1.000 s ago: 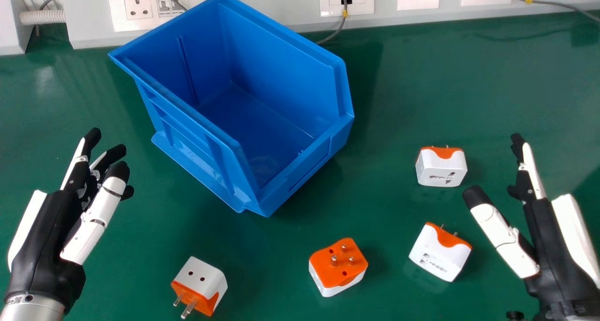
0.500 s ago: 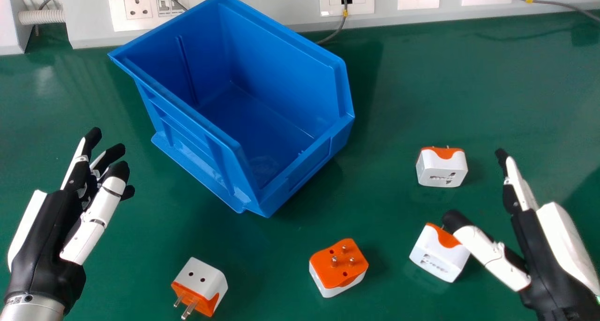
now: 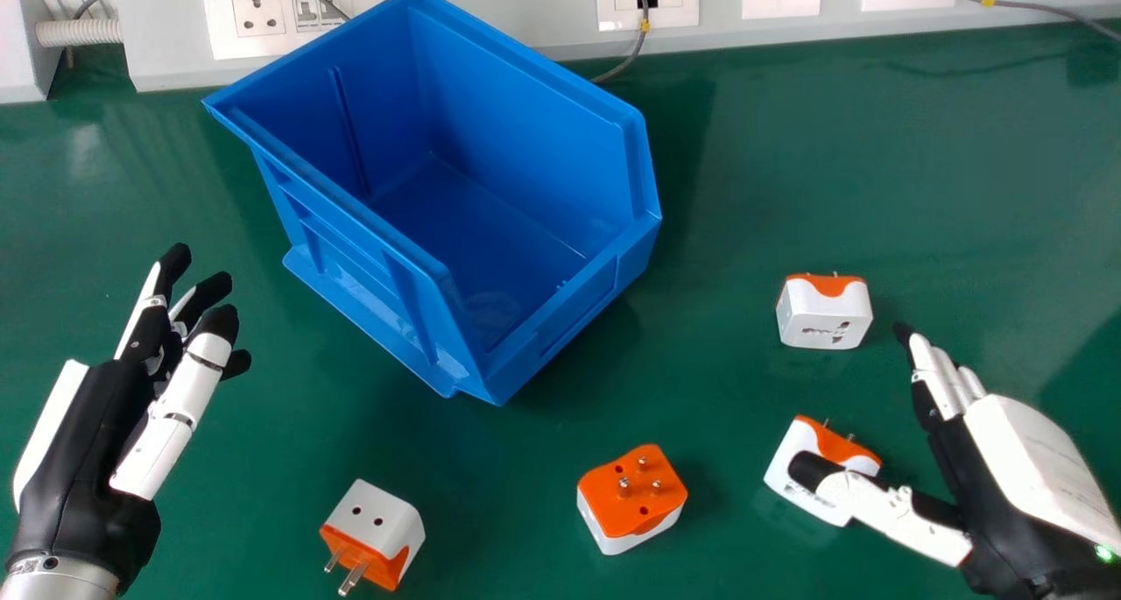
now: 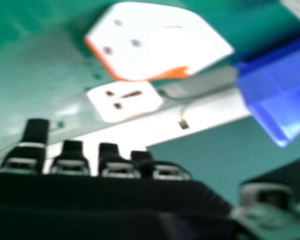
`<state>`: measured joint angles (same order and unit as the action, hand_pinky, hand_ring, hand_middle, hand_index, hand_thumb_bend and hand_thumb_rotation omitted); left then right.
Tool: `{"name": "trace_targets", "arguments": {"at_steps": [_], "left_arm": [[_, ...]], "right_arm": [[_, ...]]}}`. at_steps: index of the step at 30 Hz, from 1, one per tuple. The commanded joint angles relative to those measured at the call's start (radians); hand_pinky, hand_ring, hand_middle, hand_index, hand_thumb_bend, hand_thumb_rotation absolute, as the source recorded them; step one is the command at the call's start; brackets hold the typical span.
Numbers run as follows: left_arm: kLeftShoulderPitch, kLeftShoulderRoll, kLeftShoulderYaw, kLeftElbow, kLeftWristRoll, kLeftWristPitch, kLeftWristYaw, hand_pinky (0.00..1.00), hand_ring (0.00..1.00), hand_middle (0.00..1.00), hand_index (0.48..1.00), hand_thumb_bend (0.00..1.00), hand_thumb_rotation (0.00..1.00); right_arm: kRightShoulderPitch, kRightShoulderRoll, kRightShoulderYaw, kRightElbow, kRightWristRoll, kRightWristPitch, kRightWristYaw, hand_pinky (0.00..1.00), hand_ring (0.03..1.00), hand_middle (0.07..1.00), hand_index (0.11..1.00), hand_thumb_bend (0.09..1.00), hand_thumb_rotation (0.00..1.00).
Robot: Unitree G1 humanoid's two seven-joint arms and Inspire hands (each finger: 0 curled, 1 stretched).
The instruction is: Pick all objects and put in blue box
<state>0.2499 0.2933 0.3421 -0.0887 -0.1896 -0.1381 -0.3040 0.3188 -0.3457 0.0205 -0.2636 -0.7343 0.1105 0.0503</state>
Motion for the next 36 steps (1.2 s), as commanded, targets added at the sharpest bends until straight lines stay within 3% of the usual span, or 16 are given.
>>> {"name": "trace_targets", "arguments": {"at_steps": [1,15,24,30,36], "left_arm": [[0.003,0.007,0.008,-0.030,-0.011,0.001,0.005,0.85,0.93,0.95,0.999,0.35,0.74],[0.008,-0.009,0.003,-0.052,-0.021,0.013,0.013,0.86,0.94,0.96,1.000,0.37,0.77],[0.003,-0.002,0.009,-0.052,-0.037,0.013,0.002,0.88,0.95,0.97,1.000,0.39,0.79],[-0.008,0.006,0.011,-0.036,-0.037,0.008,-0.003,0.88,0.95,0.97,1.000,0.38,0.81],[-0.011,0.009,0.011,-0.044,-0.035,0.017,0.000,0.89,0.95,0.97,1.000,0.39,0.81]], "right_arm": [[-0.028,-0.002,0.014,-0.047,-0.040,0.036,0.005,0.90,1.000,1.000,1.000,0.703,0.96],[-0.083,0.056,0.081,0.057,-0.043,0.120,-0.034,0.91,1.000,1.000,1.000,0.748,0.83],[-0.133,0.034,0.126,0.132,-0.057,0.158,-0.010,0.92,1.000,1.000,1.000,0.766,0.76],[-0.156,0.015,0.147,0.165,-0.054,0.175,0.007,0.93,1.000,1.000,1.000,0.775,0.74],[-0.176,0.004,0.156,0.194,-0.049,0.182,0.012,0.94,1.000,1.000,1.000,0.770,0.68]]}}
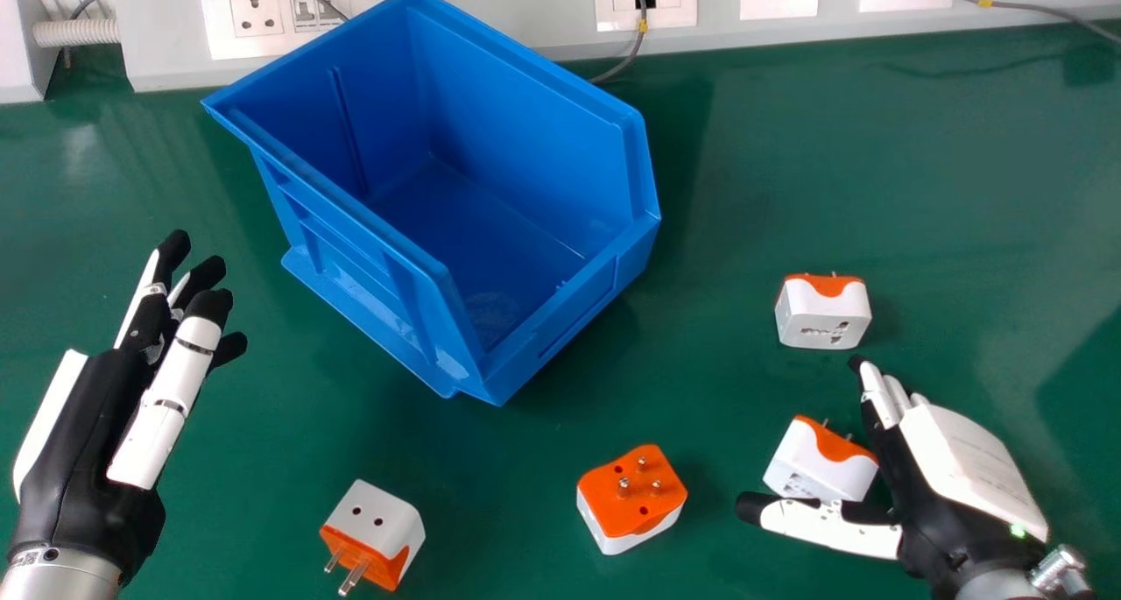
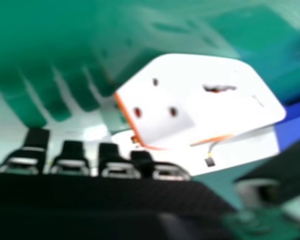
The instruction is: Pick all objects and put in blue box
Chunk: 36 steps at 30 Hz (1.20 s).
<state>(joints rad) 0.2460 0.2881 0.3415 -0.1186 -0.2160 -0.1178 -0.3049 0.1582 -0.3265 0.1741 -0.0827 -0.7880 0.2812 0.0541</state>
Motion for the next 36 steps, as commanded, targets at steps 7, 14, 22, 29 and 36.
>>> {"name": "trace_targets", "arguments": {"at_steps": [7,14,22,29,36], "left_arm": [[-0.014,0.017,0.012,-0.009,-0.009,0.004,0.002,0.90,0.96,0.98,1.000,0.40,0.82],[-0.019,0.016,0.013,-0.004,-0.009,0.008,0.003,0.91,0.96,0.98,1.000,0.40,0.83],[-0.014,0.014,0.015,-0.022,-0.008,0.020,0.009,0.92,0.97,0.98,1.000,0.39,0.84],[-0.014,0.016,0.017,-0.022,-0.010,0.024,0.009,0.92,0.97,0.98,1.000,0.40,0.85],[-0.008,0.013,0.018,-0.040,-0.009,0.035,0.011,0.91,0.97,0.98,1.000,0.41,0.85]], "right_arm": [[-0.053,-0.033,0.015,0.047,-0.006,0.028,0.016,0.94,1.000,1.000,1.000,0.745,0.63],[-0.090,-0.056,0.037,0.111,-0.008,0.032,0.017,0.94,0.998,1.000,0.996,0.731,0.57],[-0.133,-0.106,0.068,0.149,-0.027,0.052,0.063,0.93,0.994,1.000,0.986,0.715,0.50],[-0.153,-0.136,0.090,0.152,-0.052,0.071,0.119,0.93,0.991,1.000,0.975,0.708,0.49],[-0.164,-0.178,0.109,0.132,-0.064,0.082,0.206,0.93,0.990,1.000,0.967,0.694,0.48]]}}
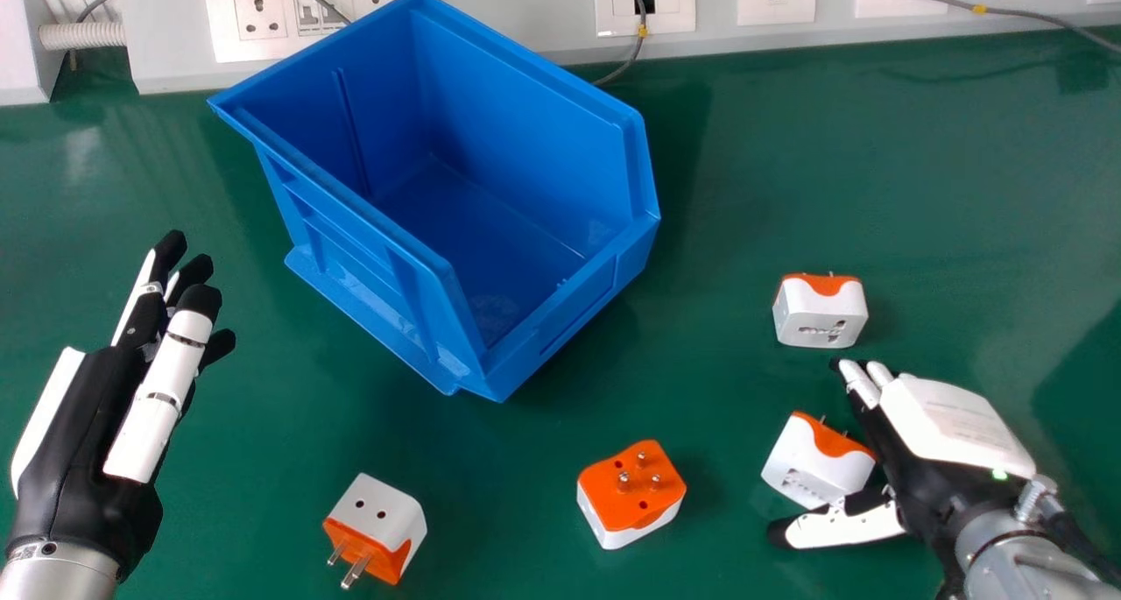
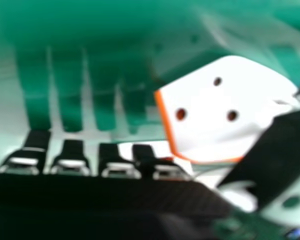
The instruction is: Pick all objects and put in blue box
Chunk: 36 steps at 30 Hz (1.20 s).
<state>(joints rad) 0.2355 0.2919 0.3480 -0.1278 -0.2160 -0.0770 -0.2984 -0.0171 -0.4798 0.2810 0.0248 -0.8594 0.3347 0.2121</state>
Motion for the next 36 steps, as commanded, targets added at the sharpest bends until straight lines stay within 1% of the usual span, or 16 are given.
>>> {"name": "trace_targets", "arguments": {"at_steps": [1,4,10,14,19,23,26,28,31,34,36], "left_arm": [[0.003,0.009,0.011,-0.032,-0.010,-0.005,0.004,0.91,0.97,0.99,1.000,0.41,0.85],[0.007,0.009,0.011,-0.047,-0.010,0.002,0.005,0.91,0.97,0.99,1.000,0.41,0.86],[0.004,0.010,0.011,-0.040,-0.008,-0.003,0.003,0.91,0.97,0.99,1.000,0.41,0.86],[0.006,0.011,0.011,-0.048,-0.010,0.004,0.003,0.91,0.97,0.99,1.000,0.41,0.86],[0.011,0.012,0.010,-0.064,-0.010,0.015,0.004,0.91,0.97,0.99,1.000,0.41,0.86],[0.018,0.010,0.009,-0.089,-0.009,0.028,0.006,0.91,0.97,0.99,1.000,0.42,0.86],[0.017,0.011,0.009,-0.087,-0.008,0.026,0.004,0.91,0.97,0.99,1.000,0.42,0.87],[0.018,0.011,0.008,-0.090,-0.007,0.027,0.004,0.91,0.97,0.99,1.000,0.42,0.87],[0.017,0.011,0.009,-0.086,-0.009,0.025,0.001,0.91,0.97,0.99,1.000,0.42,0.87],[0.018,0.011,0.008,-0.093,-0.010,0.030,0.001,0.91,0.97,0.98,1.000,0.42,0.87],[0.017,0.011,0.008,-0.091,-0.009,0.030,0.001,0.91,0.96,0.98,1.000,0.42,0.87]], "right_arm": [[0.008,-0.028,0.004,0.024,0.009,0.030,0.058,0.93,0.990,1.000,0.967,0.688,0.47],[-0.006,-0.031,0.011,0.025,0.006,0.046,0.093,0.93,0.989,1.000,0.966,0.672,0.45],[-0.037,-0.025,0.041,0.035,-0.010,0.093,0.158,0.93,0.982,1.000,0.956,0.653,0.43],[-0.054,-0.026,0.062,0.034,-0.020,0.116,0.188,0.92,0.979,1.000,0.952,0.627,0.41],[-0.074,-0.030,0.084,0.037,-0.021,0.126,0.217,0.91,0.974,1.000,0.951,0.615,0.40],[-0.083,-0.039,0.095,0.027,-0.028,0.130,0.249,0.90,0.964,0.992,0.949,0.613,0.40],[-0.093,-0.043,0.103,0.024,-0.029,0.130,0.269,0.88,0.954,0.984,0.946,0.609,0.40],[-0.098,-0.042,0.107,0.021,-0.029,0.133,0.279,0.88,0.951,0.981,0.943,0.606,0.40],[-0.096,-0.045,0.116,0.003,-0.035,0.133,0.294,0.88,0.950,0.979,0.942,0.604,0.40],[-0.094,-0.047,0.122,-0.008,-0.033,0.133,0.305,0.87,0.944,0.974,0.933,0.585,0.38],[-0.096,-0.047,0.127,-0.012,-0.033,0.135,0.315,0.86,0.936,0.967,0.925,0.570,0.36]]}}
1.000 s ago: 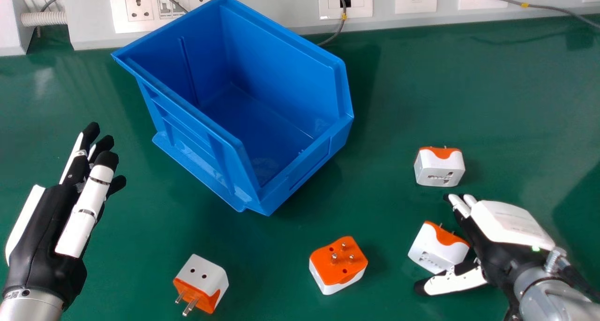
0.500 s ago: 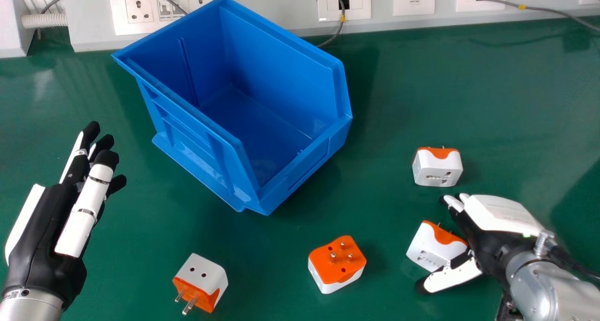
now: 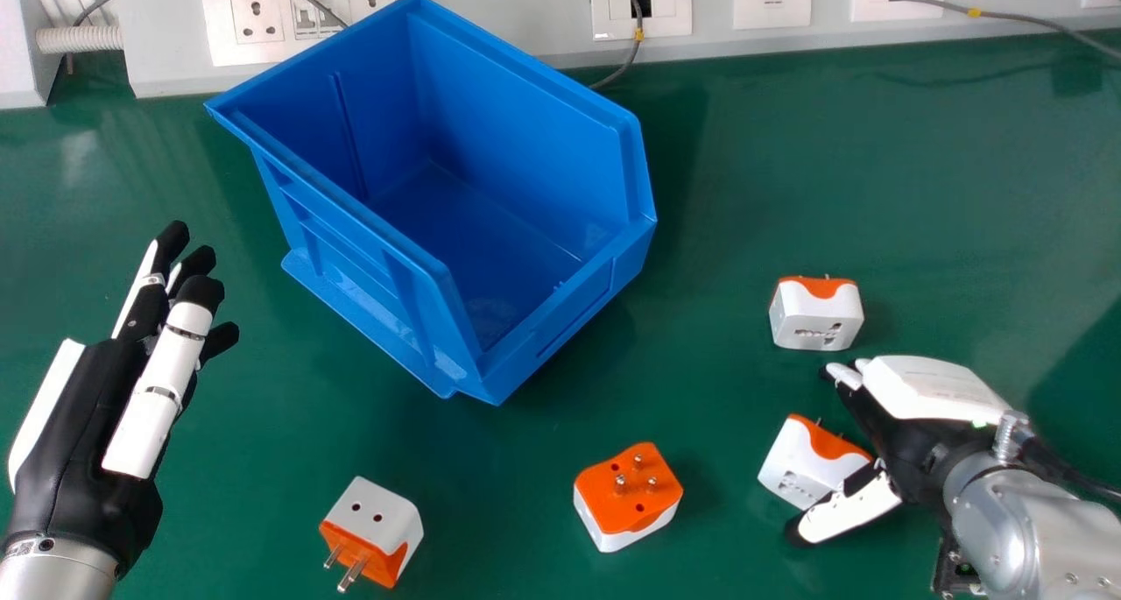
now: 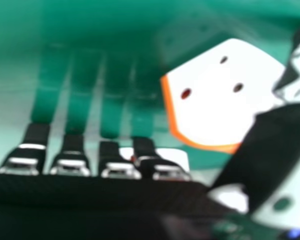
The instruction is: Pick all objects and put in blue box
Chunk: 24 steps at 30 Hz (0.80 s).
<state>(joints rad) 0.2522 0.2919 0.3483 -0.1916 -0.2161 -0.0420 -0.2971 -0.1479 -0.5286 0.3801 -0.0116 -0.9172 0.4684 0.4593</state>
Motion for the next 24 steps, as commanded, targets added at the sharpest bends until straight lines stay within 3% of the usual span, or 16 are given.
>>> {"name": "trace_targets", "arguments": {"at_steps": [1,8,14,24], "left_arm": [[0.000,0.011,0.007,-0.029,-0.009,-0.003,0.000,0.91,0.96,0.98,1.000,0.42,0.87],[-0.004,0.013,0.008,-0.021,-0.010,-0.002,-0.003,0.91,0.96,0.98,1.000,0.42,0.87],[0.000,0.011,0.008,-0.043,-0.012,0.018,0.001,0.91,0.96,0.98,1.000,0.43,0.86],[-0.005,0.011,0.009,-0.052,-0.012,0.040,0.003,0.91,0.96,0.98,1.000,0.43,0.86]], "right_arm": [[0.033,0.001,0.033,0.021,0.023,0.003,0.074,0.86,0.934,0.966,0.923,0.566,0.36],[0.020,0.006,0.058,-0.003,0.010,0.039,0.128,0.85,0.923,0.958,0.915,0.545,0.36],[0.037,0.005,0.073,-0.059,-0.006,0.056,0.152,0.85,0.919,0.956,0.914,0.550,0.37],[0.083,-0.010,0.077,-0.149,-0.022,0.061,0.163,0.84,0.908,0.949,0.907,0.566,0.40]]}}
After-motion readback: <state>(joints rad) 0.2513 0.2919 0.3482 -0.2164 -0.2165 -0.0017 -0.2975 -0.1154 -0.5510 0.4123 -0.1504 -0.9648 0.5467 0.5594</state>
